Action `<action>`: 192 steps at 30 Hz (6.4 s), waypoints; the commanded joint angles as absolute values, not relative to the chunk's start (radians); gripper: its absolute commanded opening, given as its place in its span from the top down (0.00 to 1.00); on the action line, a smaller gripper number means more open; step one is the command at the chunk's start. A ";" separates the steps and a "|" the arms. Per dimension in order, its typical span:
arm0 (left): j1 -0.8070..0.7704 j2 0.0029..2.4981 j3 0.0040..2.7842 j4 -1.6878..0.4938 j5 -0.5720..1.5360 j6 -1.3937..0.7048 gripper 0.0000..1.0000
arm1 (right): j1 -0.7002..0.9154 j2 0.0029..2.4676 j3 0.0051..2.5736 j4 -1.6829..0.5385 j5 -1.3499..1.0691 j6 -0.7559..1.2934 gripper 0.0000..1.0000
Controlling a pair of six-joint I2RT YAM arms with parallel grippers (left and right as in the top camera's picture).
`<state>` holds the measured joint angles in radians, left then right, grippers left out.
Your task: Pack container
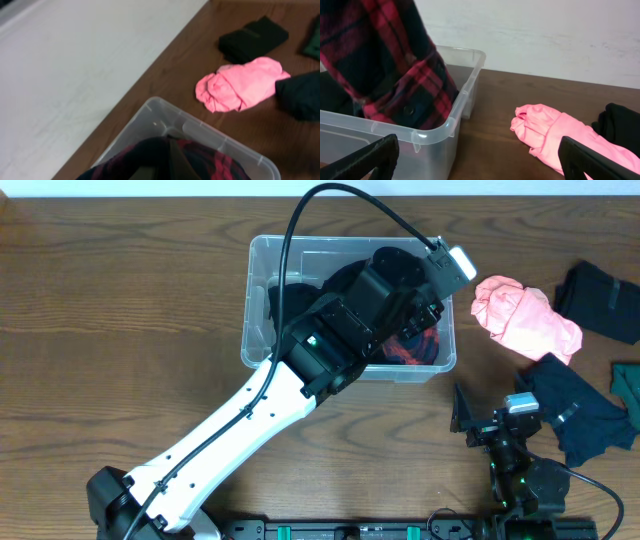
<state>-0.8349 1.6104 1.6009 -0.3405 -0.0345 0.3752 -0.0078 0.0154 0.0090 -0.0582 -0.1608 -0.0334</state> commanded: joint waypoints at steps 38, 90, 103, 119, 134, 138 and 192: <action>-0.520 1.578 1.634 -0.884 0.006 0.179 0.18 | -0.001 0.012 0.006 -0.060 -0.161 -0.039 0.01; -0.407 1.972 1.638 -0.686 -0.144 0.007 0.91 | -0.001 0.012 0.006 -0.060 -0.161 -0.039 0.01; -0.500 1.723 1.695 -0.833 0.070 -0.043 0.91 | -0.001 0.012 0.006 -0.060 -0.161 -0.039 0.01; -0.674 1.958 1.691 -0.746 0.073 -0.093 0.91 | -0.001 0.012 0.006 -0.060 -0.161 -0.039 0.01; -0.694 2.130 1.695 -0.635 0.168 -0.095 0.89 | -0.001 0.012 0.006 -0.060 -0.161 -0.039 0.01; -0.690 2.090 1.710 -0.643 0.163 -0.086 0.89 | -0.001 0.012 0.006 -0.060 -0.161 -0.039 0.01; 0.252 1.570 1.626 -1.084 0.325 -0.178 0.02 | -0.013 0.224 0.308 -0.090 -0.247 0.114 0.01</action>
